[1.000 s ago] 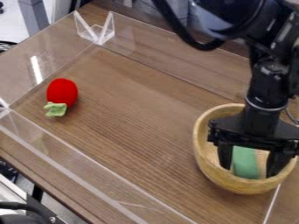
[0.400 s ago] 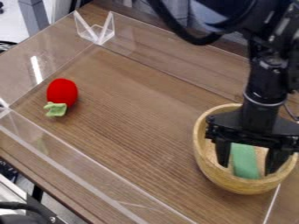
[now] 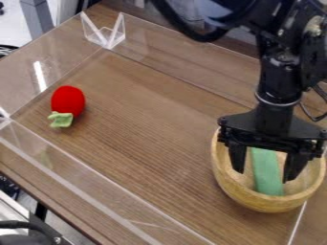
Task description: Remove the green stick from the brown bowl and put it on the table
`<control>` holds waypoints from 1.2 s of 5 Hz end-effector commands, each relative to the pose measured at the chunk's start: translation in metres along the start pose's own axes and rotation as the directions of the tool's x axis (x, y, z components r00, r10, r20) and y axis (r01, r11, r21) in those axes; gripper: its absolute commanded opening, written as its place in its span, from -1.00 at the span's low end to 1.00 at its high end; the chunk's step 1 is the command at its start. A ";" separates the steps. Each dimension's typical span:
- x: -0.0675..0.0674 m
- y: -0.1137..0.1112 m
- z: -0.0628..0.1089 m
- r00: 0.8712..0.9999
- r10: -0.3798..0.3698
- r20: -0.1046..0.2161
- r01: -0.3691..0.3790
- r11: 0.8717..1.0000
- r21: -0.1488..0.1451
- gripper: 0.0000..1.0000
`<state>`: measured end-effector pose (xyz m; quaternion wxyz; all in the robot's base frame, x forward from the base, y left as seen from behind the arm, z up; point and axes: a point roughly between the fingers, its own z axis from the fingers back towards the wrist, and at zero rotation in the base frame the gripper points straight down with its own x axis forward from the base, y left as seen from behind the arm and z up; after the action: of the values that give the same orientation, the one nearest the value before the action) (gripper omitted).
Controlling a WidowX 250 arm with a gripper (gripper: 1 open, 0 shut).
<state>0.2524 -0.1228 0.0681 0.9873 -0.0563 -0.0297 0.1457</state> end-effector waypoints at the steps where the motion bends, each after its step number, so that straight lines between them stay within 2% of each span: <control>1: 0.002 -0.017 0.015 0.999 -0.029 0.030 0.030 0.999 -0.026 -1.00; 2: -0.002 -0.024 0.034 0.998 -0.044 0.045 0.045 0.999 -0.026 -1.00; 3: 0.006 -0.016 0.046 0.997 0.024 0.068 -0.023 0.999 -0.022 -1.00; 4: 0.013 0.001 0.063 0.989 0.109 0.103 -0.108 0.994 -0.017 -1.00; 5: 0.008 0.027 0.066 0.981 0.153 0.122 -0.155 0.988 0.006 -1.00; 6: 0.003 0.052 0.063 0.978 0.165 0.128 -0.170 0.985 0.022 -1.00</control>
<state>0.2322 -0.0659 0.1165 0.9693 -0.0266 -0.0680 0.2346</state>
